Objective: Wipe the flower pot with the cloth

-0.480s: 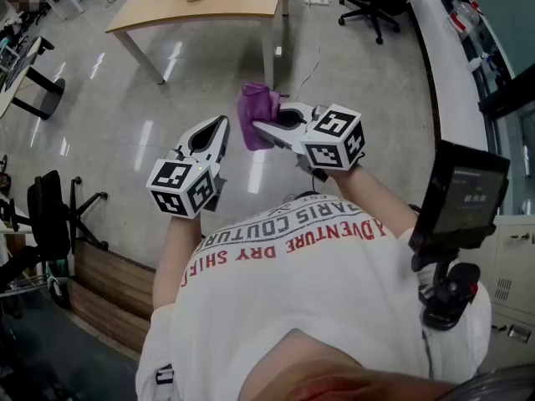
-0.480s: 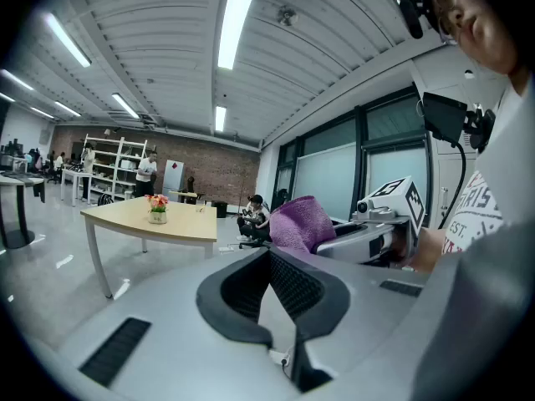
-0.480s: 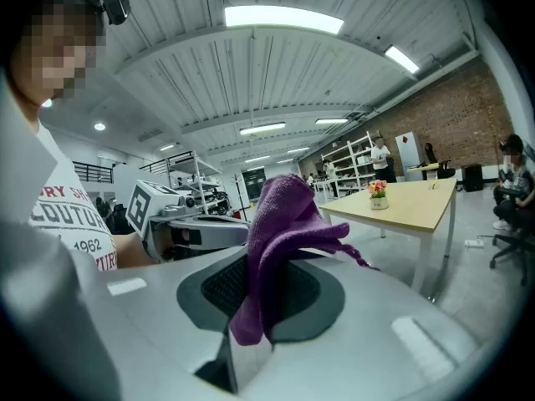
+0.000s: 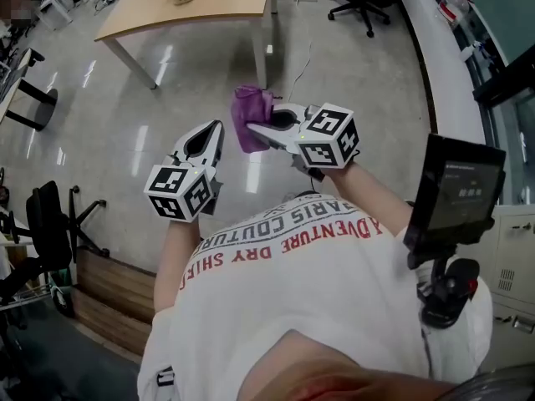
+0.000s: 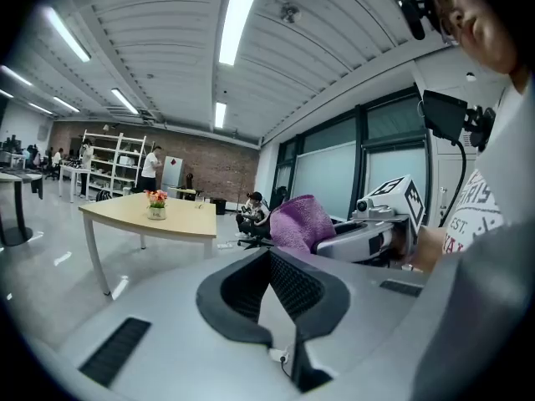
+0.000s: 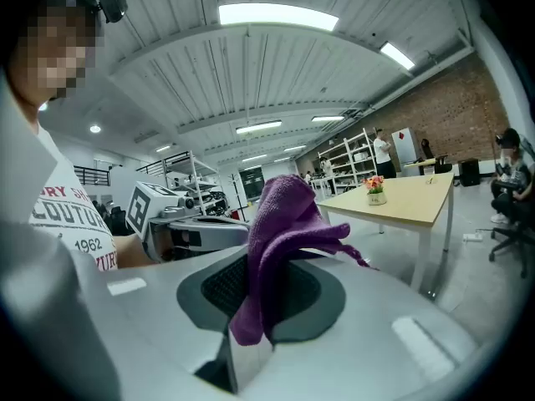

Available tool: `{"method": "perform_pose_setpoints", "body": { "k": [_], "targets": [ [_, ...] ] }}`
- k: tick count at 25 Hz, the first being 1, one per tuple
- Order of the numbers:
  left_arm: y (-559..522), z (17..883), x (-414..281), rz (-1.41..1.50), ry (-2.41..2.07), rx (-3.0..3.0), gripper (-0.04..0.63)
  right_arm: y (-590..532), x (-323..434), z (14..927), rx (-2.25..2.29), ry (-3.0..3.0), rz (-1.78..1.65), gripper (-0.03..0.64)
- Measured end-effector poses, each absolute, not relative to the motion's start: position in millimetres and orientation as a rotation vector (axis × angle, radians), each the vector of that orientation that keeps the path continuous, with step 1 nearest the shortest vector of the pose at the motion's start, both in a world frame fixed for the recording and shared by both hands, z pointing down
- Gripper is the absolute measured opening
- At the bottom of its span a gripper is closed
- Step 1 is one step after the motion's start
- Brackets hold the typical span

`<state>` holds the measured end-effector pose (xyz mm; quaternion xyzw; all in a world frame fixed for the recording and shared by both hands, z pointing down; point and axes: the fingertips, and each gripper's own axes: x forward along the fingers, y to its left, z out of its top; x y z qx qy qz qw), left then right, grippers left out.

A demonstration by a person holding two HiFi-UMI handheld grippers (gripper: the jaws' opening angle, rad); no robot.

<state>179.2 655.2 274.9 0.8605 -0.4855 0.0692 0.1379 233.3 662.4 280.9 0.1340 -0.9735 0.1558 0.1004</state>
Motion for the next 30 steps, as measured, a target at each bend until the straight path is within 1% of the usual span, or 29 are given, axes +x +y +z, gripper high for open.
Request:
{"method": "perform_pose_setpoints", "body": {
  "k": [9,15,19,24,30],
  "targets": [
    [648,263,159,0.126,-1.393,2.492,0.002,657,225,280,0.390,-2.861,0.510,0.051],
    [595,298,156,0.145,-1.364,2.457,0.000,591,232,307,0.444,-2.860,0.559,0.050],
    [529,324,138,0.189,-1.349,2.417,0.002,520,220,329,0.464,-2.848,0.608,0.049],
    [414,358,95,0.201,-1.347,2.327,0.002,400,185,361,0.452,-2.814,0.676,0.049],
    [261,361,63,0.243,-1.371,2.345,0.002,240,161,370,0.457,-2.801,0.698,0.050]
  ]
}}
